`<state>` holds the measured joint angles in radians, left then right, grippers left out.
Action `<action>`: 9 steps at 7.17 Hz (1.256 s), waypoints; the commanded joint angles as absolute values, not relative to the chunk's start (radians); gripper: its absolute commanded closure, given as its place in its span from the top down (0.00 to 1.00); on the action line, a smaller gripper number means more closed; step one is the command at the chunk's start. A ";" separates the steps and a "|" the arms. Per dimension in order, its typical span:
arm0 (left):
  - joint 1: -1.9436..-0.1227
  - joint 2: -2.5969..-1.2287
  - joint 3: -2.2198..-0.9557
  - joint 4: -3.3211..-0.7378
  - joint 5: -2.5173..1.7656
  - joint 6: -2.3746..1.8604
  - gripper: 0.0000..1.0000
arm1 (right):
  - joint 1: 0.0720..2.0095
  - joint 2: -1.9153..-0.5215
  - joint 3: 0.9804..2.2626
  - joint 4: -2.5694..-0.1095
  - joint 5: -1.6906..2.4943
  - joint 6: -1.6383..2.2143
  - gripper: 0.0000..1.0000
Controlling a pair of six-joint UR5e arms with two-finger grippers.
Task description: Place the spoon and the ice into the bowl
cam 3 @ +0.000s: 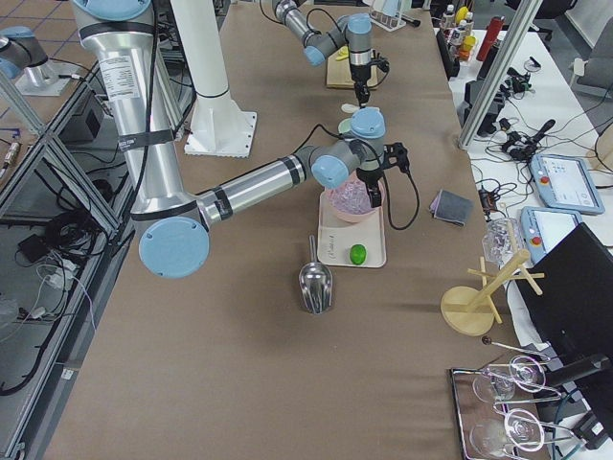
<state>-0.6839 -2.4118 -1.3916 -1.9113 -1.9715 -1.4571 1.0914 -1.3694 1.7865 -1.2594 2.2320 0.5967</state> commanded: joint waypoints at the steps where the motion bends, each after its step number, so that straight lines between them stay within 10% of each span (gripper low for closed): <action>1: -0.673 -2.430 -1.376 -1.914 -1.948 -1.460 0.38 | 1.091 -1.374 1.787 -1.259 2.232 0.597 0.99; 2: -0.672 -2.431 -1.377 -1.914 -1.948 -1.460 0.96 | 1.091 -1.377 1.789 -1.259 2.232 0.597 0.99; 9: -0.767 -2.174 -1.677 -1.894 -2.017 -1.361 0.97 | 0.951 -1.362 1.786 -1.259 2.151 0.612 0.87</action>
